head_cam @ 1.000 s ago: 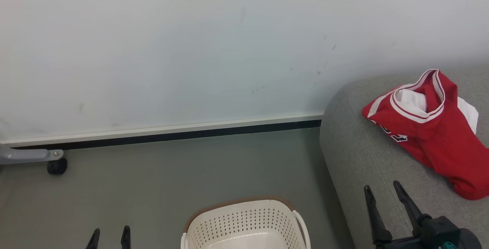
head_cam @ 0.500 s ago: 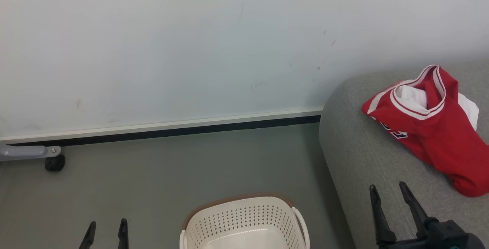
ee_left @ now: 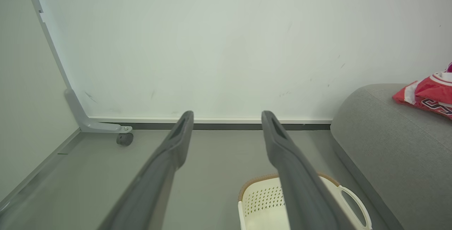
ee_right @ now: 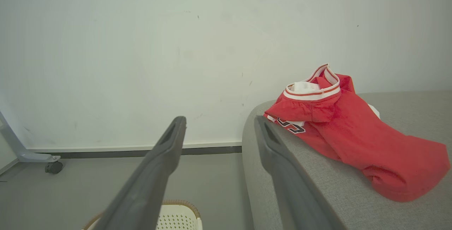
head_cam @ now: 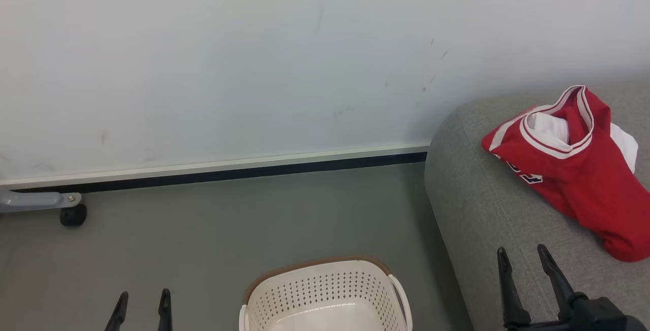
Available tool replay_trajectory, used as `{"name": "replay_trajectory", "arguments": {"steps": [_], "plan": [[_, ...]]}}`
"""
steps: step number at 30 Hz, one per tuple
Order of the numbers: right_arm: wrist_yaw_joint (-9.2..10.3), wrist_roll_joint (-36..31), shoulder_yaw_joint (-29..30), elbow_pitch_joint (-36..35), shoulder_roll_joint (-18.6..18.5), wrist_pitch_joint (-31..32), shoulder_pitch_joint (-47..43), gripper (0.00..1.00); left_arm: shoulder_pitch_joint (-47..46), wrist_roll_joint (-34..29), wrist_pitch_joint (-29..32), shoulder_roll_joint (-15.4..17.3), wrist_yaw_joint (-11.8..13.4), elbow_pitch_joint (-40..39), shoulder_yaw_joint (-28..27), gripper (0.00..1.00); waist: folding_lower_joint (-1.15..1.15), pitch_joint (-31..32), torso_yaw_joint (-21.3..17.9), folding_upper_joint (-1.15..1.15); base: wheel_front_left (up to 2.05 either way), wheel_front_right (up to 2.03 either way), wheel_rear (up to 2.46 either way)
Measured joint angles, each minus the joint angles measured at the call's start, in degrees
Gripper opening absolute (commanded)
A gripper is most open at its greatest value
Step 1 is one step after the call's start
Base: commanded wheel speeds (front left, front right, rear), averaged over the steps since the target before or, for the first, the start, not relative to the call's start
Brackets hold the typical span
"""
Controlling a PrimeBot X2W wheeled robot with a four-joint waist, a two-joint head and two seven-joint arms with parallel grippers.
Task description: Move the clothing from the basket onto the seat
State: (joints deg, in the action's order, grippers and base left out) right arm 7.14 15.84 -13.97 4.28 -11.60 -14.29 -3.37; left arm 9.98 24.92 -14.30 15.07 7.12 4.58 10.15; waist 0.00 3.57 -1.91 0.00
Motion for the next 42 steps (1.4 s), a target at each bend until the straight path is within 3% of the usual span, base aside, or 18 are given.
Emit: {"name": "replay_trajectory", "arguments": {"steps": [12,13,22,42], "plan": [[0.00,-0.4,0.4,0.0,0.5,0.0,-0.5,1.00,0.1,-0.9,0.0,0.0,0.0,-0.1,0.0,1.00,0.00,0.3,0.4,0.00,0.00,0.00,0.00],[0.00,-0.4,0.4,0.0,0.5,0.0,-0.5,0.00,0.2,-0.9,0.0,0.0,0.0,-0.1,0.1,0.00,0.00,0.3,0.4,0.00,0.00,0.00,0.00],[-0.52,0.7,0.7,2.7,1.6,0.7,-2.1,0.00,0.9,0.5,0.7,-1.7,-0.6,2.4,-0.1,0.00,0.00,0.2,0.5,0.00,0.00,0.00,0.00],[-2.86,15.2,4.7,4.7,3.1,4.7,-0.6,0.00,-1.0,13.0,4.8,-3.7,-2.9,4.1,-2.9,0.00,0.00,-0.6,0.8,0.00,0.00,0.00,0.00]]}}
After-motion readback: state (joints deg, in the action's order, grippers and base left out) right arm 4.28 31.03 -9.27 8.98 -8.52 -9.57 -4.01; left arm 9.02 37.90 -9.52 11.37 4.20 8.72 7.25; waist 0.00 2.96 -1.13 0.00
